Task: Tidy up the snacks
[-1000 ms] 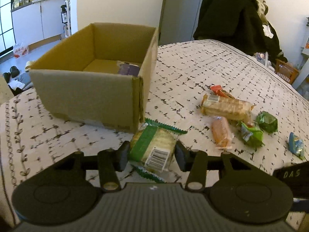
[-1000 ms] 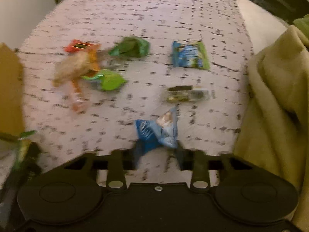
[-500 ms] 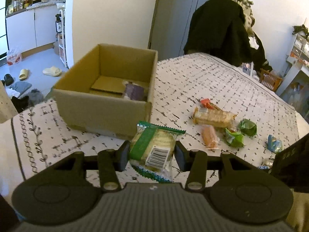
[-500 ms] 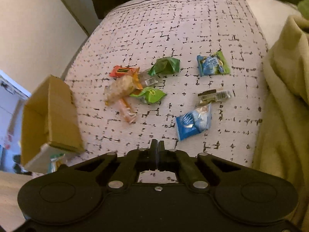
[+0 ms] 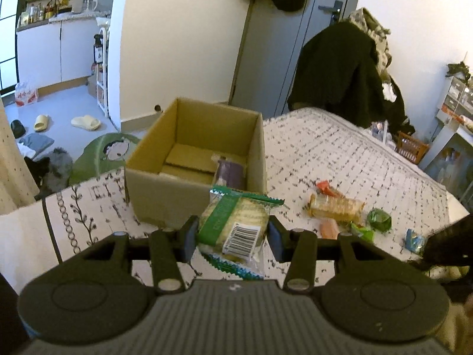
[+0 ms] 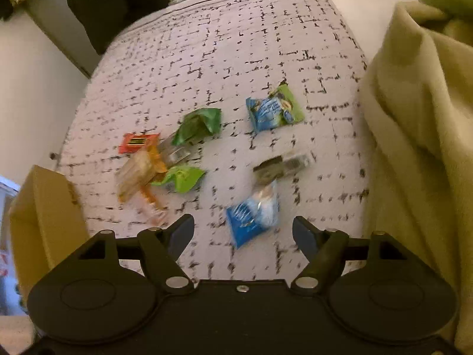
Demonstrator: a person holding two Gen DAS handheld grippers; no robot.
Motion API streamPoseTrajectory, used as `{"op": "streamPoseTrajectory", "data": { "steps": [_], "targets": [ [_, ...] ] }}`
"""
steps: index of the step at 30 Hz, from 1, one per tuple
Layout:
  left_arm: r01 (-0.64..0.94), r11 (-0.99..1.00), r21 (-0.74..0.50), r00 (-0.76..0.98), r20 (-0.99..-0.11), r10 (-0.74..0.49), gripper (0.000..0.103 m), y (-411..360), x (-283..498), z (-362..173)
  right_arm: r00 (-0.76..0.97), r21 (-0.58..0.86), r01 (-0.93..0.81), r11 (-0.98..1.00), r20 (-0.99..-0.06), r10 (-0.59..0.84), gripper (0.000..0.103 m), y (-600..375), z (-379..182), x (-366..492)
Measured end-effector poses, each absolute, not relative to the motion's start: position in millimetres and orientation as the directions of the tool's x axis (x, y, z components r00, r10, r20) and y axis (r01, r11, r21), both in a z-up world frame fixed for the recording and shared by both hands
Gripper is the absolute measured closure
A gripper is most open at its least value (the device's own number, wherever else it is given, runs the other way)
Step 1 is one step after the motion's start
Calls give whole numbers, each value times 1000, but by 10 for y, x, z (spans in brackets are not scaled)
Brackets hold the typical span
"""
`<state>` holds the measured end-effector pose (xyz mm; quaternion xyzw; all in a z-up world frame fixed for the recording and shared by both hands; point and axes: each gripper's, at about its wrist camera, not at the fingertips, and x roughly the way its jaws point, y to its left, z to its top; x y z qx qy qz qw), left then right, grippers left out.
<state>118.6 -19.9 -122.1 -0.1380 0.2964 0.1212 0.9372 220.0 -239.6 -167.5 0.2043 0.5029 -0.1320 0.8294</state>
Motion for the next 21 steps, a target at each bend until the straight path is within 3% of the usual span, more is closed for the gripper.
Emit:
{"op": "streamPoseTrajectory", "data": {
  "steps": [9,11,12,13,16,21],
  "targets": [
    [-324,926,-194,809,-565,165,56,-98,1185,-1095,361,84,404,911,-929,-75,31,-2245,-2001,2481],
    [-327,925,-193,810,-562,169,56,-83,1186,-1080,369,58,404,913,-923,-105,37,-2227,-2032,2511],
    [-328,926,-189,811,-559,173,56,-74,1183,-1069,379,34,397,917,-916,-130,58,-2206,-2036,2514],
    [-331,925,-187,812,-556,178,56,-63,1179,-1061,383,1,389,921,-910,-161,65,-2191,-2037,2515],
    [-347,919,-189,811,-553,192,56,-7,1172,-1034,403,43,376,926,-907,-122,71,-2218,-1997,2476],
    [-375,907,-190,808,-547,219,56,80,1205,-990,437,152,345,926,-899,-15,73,-2167,-1890,2419]
  ]
}}
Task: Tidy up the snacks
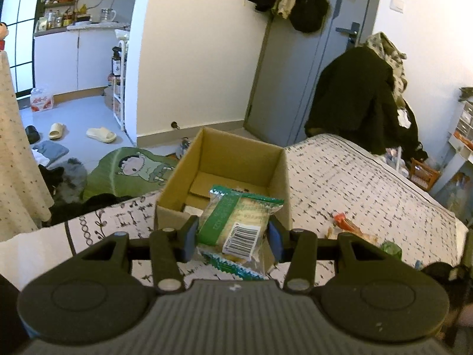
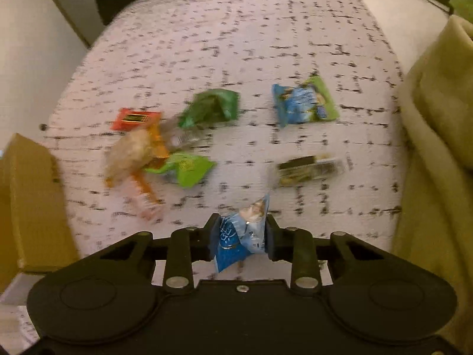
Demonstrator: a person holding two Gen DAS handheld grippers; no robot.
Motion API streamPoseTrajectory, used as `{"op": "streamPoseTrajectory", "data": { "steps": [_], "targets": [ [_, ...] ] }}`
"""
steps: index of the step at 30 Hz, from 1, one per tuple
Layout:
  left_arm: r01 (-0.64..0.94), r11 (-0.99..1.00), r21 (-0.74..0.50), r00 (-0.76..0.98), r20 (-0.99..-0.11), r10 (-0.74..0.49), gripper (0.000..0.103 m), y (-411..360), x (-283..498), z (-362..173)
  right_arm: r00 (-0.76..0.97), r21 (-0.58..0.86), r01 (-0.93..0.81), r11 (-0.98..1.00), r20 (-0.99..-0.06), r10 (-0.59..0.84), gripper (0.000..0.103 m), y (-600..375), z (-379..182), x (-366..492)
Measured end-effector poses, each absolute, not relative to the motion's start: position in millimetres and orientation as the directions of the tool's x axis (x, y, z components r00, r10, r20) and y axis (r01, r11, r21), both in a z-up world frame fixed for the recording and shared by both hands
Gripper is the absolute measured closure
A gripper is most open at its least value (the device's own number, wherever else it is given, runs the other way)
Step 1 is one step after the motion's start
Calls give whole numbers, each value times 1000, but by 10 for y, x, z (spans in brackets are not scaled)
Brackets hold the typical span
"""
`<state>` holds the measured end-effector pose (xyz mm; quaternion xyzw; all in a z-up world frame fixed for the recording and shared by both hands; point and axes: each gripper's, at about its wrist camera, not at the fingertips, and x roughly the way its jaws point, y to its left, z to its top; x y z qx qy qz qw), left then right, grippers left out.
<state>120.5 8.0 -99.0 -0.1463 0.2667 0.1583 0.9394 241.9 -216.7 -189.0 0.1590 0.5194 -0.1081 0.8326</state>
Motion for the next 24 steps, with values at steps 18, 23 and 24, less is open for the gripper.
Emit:
{"op": "streamPoseTrajectory", "data": {
  "steps": [18,23,24],
  "targets": [
    [-422,886,-191,808,-522,272,56,476,1370,-831,606,343,-8,939,-746,277,73,-1405,-1322,2444],
    [-438,880,-182,797,-532,286,56,592,1479,-840,626,374,-93,923,-699,347,73,-1224,-1216,2461],
    [-441,879,-181,794,-536,288,56,612,1494,-846,629,385,-106,917,-688,362,73,-1195,-1190,2467]
  ]
}}
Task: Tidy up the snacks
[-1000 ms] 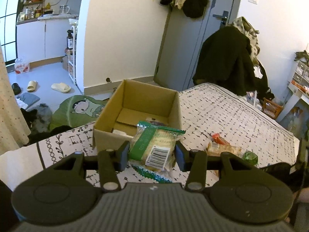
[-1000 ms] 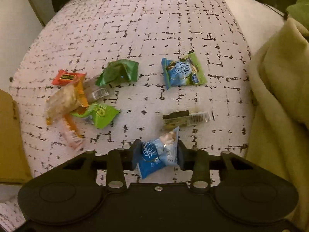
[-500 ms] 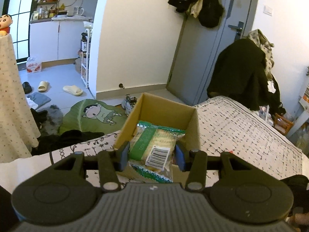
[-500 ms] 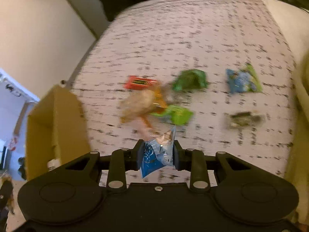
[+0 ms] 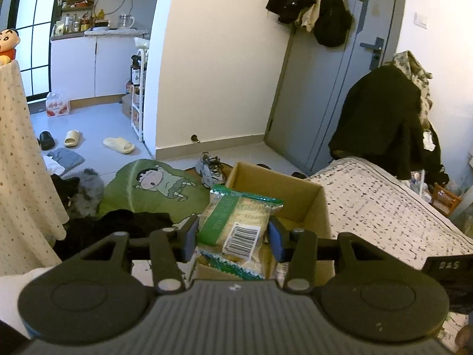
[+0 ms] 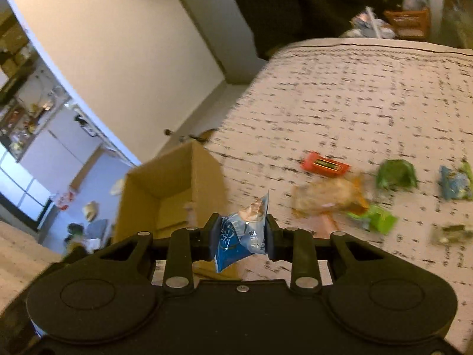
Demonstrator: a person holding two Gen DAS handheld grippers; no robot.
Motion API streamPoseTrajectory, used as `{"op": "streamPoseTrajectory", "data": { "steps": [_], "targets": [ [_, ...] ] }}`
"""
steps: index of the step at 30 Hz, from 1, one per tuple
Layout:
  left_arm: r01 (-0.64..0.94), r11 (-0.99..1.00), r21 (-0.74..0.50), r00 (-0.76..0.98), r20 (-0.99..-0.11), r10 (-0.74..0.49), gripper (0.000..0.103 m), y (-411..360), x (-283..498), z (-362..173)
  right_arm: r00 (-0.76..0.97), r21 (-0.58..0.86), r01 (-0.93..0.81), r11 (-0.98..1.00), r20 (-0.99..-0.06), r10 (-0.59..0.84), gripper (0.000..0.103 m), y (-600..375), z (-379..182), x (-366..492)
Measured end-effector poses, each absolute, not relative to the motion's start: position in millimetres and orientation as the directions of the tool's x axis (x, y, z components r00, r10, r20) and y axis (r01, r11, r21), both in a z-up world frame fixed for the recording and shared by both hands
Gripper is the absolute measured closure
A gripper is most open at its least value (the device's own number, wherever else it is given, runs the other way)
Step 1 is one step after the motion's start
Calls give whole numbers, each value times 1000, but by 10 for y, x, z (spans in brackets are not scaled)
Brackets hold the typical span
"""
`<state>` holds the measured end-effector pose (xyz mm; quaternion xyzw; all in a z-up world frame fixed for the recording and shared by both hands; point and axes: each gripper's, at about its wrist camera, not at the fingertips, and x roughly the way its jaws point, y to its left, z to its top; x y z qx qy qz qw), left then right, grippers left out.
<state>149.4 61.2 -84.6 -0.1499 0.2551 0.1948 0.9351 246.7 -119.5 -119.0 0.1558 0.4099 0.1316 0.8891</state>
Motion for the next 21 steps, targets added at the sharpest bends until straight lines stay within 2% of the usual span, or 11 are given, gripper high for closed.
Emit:
{"op": "streamPoseTrajectory", "data": {
  "steps": [7,16,21],
  "targets": [
    [-451,872,-190,785,-548,287,56,788,1607,-899,646,413,-214,885,-620,445,73,-922,-1093,2494],
    [-428,878,-213,780,-577,241,55,820,1825,-1001,628,448,-228,864,-610,482,73,-706,-1202,2576],
    [-412,878,-244,799,-560,219,43,826,1854,-987,619,460,-236,856,-608,497,73,-582,-1257,2619]
  ]
}}
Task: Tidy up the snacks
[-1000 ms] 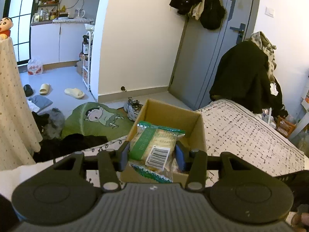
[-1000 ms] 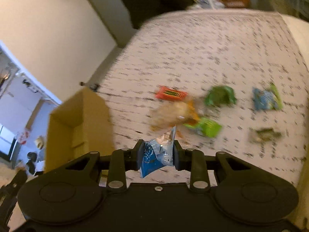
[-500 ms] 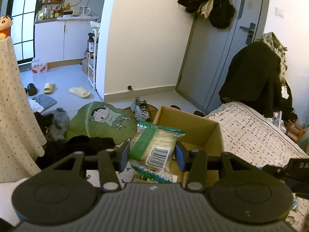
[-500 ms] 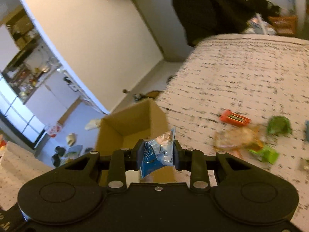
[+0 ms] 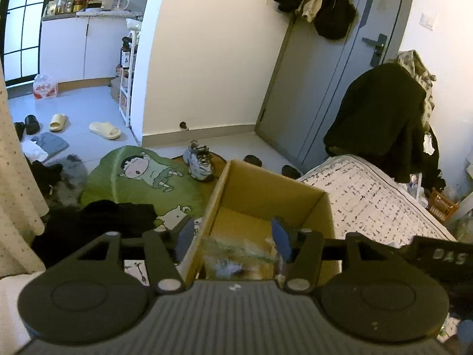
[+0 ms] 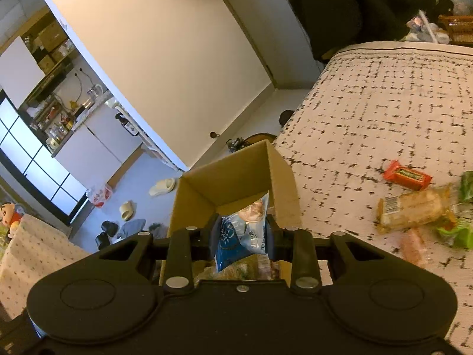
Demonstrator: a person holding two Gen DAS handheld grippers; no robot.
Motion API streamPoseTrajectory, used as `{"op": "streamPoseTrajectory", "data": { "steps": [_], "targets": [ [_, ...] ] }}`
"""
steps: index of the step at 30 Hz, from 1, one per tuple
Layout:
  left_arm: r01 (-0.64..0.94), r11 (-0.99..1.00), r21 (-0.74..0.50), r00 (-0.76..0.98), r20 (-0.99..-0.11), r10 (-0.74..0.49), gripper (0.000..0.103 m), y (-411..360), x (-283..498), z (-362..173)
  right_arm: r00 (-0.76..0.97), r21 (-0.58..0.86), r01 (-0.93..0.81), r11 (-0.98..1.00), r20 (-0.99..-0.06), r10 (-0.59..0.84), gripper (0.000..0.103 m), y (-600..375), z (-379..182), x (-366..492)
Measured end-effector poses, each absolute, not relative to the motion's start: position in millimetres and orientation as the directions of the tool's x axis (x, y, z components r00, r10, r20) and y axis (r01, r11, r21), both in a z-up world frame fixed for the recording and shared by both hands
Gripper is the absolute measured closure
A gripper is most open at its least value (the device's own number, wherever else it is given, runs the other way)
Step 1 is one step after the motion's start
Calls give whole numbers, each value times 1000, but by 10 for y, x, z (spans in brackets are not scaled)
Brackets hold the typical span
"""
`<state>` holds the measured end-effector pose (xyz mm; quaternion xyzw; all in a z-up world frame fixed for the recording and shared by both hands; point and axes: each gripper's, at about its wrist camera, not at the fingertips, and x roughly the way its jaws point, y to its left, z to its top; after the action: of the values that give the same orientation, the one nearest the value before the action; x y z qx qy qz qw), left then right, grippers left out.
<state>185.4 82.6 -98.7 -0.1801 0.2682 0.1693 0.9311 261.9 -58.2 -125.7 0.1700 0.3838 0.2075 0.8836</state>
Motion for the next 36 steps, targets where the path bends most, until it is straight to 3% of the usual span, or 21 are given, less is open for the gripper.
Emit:
{"op": "streamPoseTrajectory", "data": {
  "steps": [5,7,8,9,10,13,15,19,28,29,31,36],
  "targets": [
    [-432,867,-248,798,-554,238,39,907,1739,-928,620,476,-254,842,-588,520,71,-446,-1275,2664],
    [-448,861,-242,787,-564,251,38,941,1711,-919,616,488,-264,832,-578,535,65,-405,-1285,2680],
    [-454,857,-245,784,-567,253,38,958,1689,-920,616,493,-265,829,-575,539,57,-398,-1285,2682],
    [-457,855,-248,782,-569,253,38,978,1681,-919,613,496,-260,828,-578,538,33,-400,-1289,2684],
    [-461,852,-247,779,-573,255,38,990,1668,-920,616,498,-251,830,-579,534,22,-419,-1294,2669],
    [-472,851,-232,764,-590,262,36,1004,1660,-927,629,514,-238,824,-565,534,22,-521,-1285,2630],
    [-481,847,-226,752,-602,267,25,997,1657,-932,631,520,-216,827,-572,524,22,-584,-1267,2625],
    [-453,865,-214,756,-606,247,15,928,1641,-914,655,484,-178,857,-592,470,19,-681,-1203,2569],
    [-477,856,-200,707,-666,238,12,902,1596,-856,671,326,-191,926,-645,365,5,-694,-997,2346],
    [-483,851,-207,704,-670,237,7,912,1587,-837,668,320,-192,928,-650,362,5,-710,-960,2322],
    [-483,851,-207,709,-663,241,1,911,1559,-796,655,321,-197,926,-660,368,5,-757,-878,2279],
    [-467,855,-227,737,-634,234,0,862,1509,-667,696,299,-200,933,-627,350,0,-906,-686,2160]
  ]
}}
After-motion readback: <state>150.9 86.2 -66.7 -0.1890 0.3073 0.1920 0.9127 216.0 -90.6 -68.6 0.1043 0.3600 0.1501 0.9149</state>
